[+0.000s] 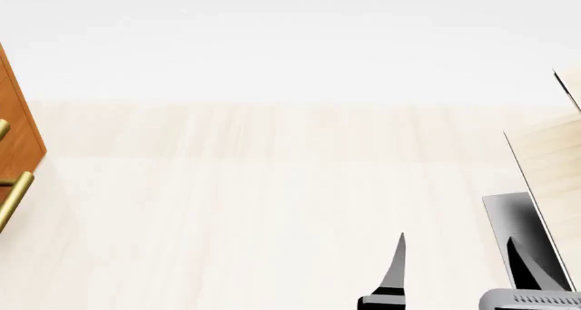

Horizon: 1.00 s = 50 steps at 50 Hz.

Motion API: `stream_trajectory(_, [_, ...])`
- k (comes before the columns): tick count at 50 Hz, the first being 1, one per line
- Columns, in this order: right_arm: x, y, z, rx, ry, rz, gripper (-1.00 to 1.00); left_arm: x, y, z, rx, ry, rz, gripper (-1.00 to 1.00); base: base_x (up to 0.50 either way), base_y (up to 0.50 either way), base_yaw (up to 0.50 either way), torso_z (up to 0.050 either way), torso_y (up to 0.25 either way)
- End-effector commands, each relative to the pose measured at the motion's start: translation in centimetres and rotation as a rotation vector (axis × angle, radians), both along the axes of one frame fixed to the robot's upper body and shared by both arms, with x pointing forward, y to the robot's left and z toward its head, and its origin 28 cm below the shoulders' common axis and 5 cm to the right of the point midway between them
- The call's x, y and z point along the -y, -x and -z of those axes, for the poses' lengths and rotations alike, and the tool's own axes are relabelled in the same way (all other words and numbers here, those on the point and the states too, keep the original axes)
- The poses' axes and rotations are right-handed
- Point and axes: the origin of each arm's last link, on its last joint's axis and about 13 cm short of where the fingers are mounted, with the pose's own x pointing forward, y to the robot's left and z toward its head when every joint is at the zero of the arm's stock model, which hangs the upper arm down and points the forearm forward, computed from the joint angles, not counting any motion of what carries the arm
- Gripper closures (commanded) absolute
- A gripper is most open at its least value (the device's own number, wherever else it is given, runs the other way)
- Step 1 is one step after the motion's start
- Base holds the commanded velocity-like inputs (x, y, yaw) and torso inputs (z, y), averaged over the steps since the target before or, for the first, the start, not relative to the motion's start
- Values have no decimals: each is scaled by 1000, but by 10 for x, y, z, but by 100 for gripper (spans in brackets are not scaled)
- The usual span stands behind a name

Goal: Close the top drawer of the cabinet and put the bowl on top of it.

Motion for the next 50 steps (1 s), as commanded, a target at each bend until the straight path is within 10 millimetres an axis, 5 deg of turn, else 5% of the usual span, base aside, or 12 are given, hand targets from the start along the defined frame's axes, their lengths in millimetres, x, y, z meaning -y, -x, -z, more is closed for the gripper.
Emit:
stream_trajectory(1, [0,-1,-1,0,0,-2,-100,-3,-1,7,-19,22,-36,100,0,0,0,0,0])
stream_trajectory(48, [-2,-2,2,-3,0,-8,-100,-6,-2,25,-49,22,-15,100,0,0,0,0,0])
stream_trajectory(49, [-1,-2,1,-4,0,-8,-100,-7,-2,23,-51,22,-16,-100,0,0,0,0,0])
stream_trajectory(50, [-1,-1,2,-3,0,-8,-100,-7,-2,23,-45,26,-18,-100,0,0,0,0,0])
